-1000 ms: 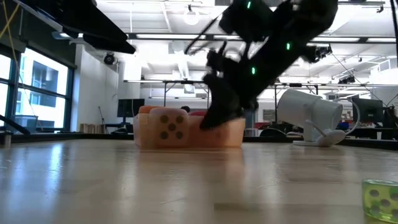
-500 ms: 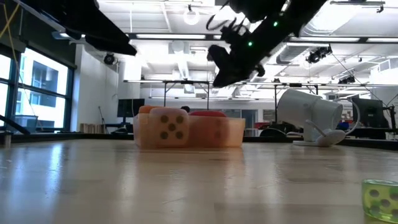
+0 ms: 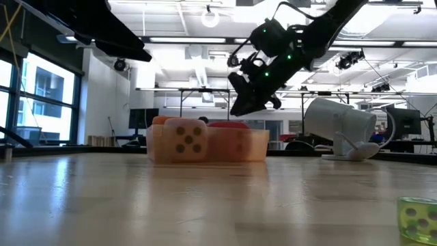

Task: Pick & Place Dice
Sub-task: Put the light blue dice in the orange bin, then put the small green dice in the orange bin

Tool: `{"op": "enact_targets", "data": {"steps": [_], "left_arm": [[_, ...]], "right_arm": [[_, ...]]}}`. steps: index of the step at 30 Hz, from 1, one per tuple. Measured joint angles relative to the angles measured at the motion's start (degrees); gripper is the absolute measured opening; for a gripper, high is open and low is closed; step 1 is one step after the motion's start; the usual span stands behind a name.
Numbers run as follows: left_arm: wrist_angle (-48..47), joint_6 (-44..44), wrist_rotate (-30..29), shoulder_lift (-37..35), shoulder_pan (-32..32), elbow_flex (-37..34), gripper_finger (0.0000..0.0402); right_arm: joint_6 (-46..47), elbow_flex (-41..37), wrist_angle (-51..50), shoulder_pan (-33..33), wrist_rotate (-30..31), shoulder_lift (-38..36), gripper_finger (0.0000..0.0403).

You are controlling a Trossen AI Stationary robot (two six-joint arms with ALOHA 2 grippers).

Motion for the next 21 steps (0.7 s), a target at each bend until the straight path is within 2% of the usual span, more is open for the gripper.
{"op": "enact_targets", "data": {"steps": [5,13,18,21], "left_arm": [[0.01,0.01,-0.01,0.0,0.0,0.0,0.0394],[0.01,0.03,-0.01,0.0,0.0,0.0,0.0394],[-0.01,0.05,-0.01,0.0,0.0,0.0,0.0394],[-0.01,0.06,-0.01,0.0,0.0,0.0,0.0394]], "right_arm": [[-1.46,0.0,2.11,-1.4,-5.98,0.54,0.0114],[-0.15,0.0,2.17,-1.22,-7.7,0.52,0.0202],[-0.47,0.06,7.08,1.14,-14.09,-1.76,0.0257],[-4.19,1.83,8.79,4.92,-15.19,-4.81,0.0274]]}}
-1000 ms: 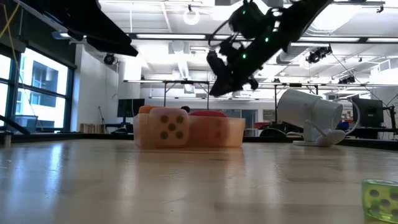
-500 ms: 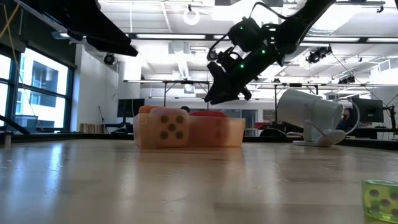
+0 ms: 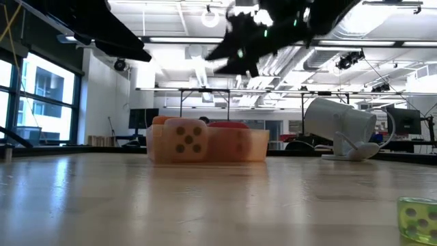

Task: Pick & Place Dice
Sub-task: Put the small green dice in the orange bin

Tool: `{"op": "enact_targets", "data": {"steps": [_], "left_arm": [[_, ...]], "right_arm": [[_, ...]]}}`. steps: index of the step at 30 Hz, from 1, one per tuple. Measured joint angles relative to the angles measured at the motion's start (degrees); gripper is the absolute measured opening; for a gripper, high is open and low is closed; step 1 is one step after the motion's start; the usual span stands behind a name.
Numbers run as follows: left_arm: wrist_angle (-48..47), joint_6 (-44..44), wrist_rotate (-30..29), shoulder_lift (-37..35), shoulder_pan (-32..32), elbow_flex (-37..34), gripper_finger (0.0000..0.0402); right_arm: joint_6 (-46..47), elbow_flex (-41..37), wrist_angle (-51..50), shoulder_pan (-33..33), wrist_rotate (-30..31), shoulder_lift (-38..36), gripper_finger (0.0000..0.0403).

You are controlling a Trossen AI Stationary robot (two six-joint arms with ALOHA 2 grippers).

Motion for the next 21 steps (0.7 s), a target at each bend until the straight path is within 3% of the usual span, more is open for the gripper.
{"op": "enact_targets", "data": {"steps": [7,12,16,21], "left_arm": [[-0.04,0.02,1.08,0.0,-0.09,-0.04,0.0394],[-0.13,-0.45,3.58,0.0,-0.19,-0.07,0.0394],[0.01,-1.45,3.94,0.16,-0.2,-0.07,0.0394],[-0.01,-2.14,4.0,0.59,-0.18,-0.09,0.0394]], "right_arm": [[-10.22,2.97,-14.61,11.46,2.55,-7.6,0.0274],[-4.73,3.11,-31.69,21.29,6.34,-13.01,0.0264],[3.28,3.11,-41.57,29.88,5.82,-14.98,0.0258],[10.51,1.71,-43.0,40.96,5.92,-12.58,0.0254]]}}
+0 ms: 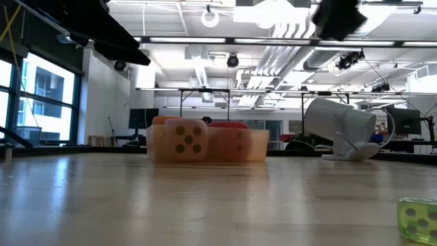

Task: Pick & Place Dice
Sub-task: Put the small green dice in the orange bin

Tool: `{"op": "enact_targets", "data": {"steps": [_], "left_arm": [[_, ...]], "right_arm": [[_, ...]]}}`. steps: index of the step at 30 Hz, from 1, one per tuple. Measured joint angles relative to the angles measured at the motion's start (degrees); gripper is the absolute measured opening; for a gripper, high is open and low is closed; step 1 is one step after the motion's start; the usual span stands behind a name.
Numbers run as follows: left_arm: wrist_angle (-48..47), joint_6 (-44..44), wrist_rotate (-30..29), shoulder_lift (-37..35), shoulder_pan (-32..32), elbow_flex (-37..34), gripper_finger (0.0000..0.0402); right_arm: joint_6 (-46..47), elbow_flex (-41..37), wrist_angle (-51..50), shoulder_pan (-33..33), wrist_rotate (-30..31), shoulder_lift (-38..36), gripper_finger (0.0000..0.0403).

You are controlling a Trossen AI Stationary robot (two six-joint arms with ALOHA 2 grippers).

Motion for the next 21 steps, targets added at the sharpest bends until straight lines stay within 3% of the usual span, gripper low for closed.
{"op": "enact_targets", "data": {"steps": [6,11,16,21], "left_arm": [[0.14,-0.77,0.09,0.05,0.0,0.0,0.0394],[1.02,-0.83,0.11,0.05,-0.02,0.0,0.0394],[1.1,-1.8,0.24,0.05,-0.02,0.0,0.0394],[1.07,-1.84,0.28,0.04,-0.02,0.0,0.0394]], "right_arm": [[11.98,-3.71,10.88,10.92,5.1,8.65,0.0254],[13.14,-3.67,19.61,13.66,11.92,17.43,0.0254],[11.82,-3.76,24.31,11.56,5.66,20.5,0.0254],[7.9,-3.69,23.41,10.82,6.34,18.34,0.0254]]}}
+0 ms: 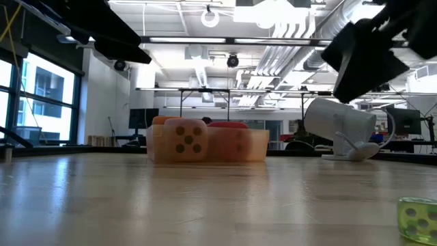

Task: Pick & Place Dice
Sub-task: Put the small green dice in the orange bin

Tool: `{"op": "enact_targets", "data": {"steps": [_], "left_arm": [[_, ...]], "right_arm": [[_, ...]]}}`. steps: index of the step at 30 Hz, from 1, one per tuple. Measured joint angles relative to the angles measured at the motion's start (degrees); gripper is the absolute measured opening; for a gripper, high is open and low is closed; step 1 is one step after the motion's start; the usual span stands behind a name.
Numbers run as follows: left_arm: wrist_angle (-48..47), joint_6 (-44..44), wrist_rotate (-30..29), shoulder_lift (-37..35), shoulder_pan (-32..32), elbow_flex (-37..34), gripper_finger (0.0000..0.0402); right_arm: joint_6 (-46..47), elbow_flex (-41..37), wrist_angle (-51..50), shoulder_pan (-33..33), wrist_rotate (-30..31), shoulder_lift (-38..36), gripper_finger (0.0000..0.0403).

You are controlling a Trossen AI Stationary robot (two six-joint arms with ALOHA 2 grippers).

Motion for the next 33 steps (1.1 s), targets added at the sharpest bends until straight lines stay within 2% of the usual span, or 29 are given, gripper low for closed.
{"op": "enact_targets", "data": {"steps": [8,14,18,22,25,30,33], "left_arm": [[0.3,3.16,0.0,0.01,0.02,0.0,0.0394],[2.61,9.78,0.12,0.01,0.02,0.0,0.0394],[2.62,13.44,2.37,0.01,0.21,0.0,0.0394],[2.6,13.44,5.65,0.01,0.28,0.0,0.0394],[2.54,11.89,10.23,0.01,0.31,0.0,0.0394],[2.4,9.78,19.84,0.01,-0.01,0.0,0.0394],[2.4,8.02,21.1,0.01,-0.42,0.0,0.0394]], "right_arm": [[0.08,0.04,-0.06,-1.56,-1.89,-1.28,0.0254],[12.54,0.04,0.1,-0.14,-2.66,-1.25,0.0254],[19.66,0.04,0.61,1.51,-1.14,-1.25,0.0254],[27.94,0.04,0.7,2.85,-1.16,-1.25,0.0254],[30.03,0.04,0.73,4.0,1.58,-1.25,0.0254],[24.05,0.04,0.71,6.26,10.2,-1.25,0.0254],[23.3,0.04,1.23,7.28,15.09,-0.97,0.0254]]}}
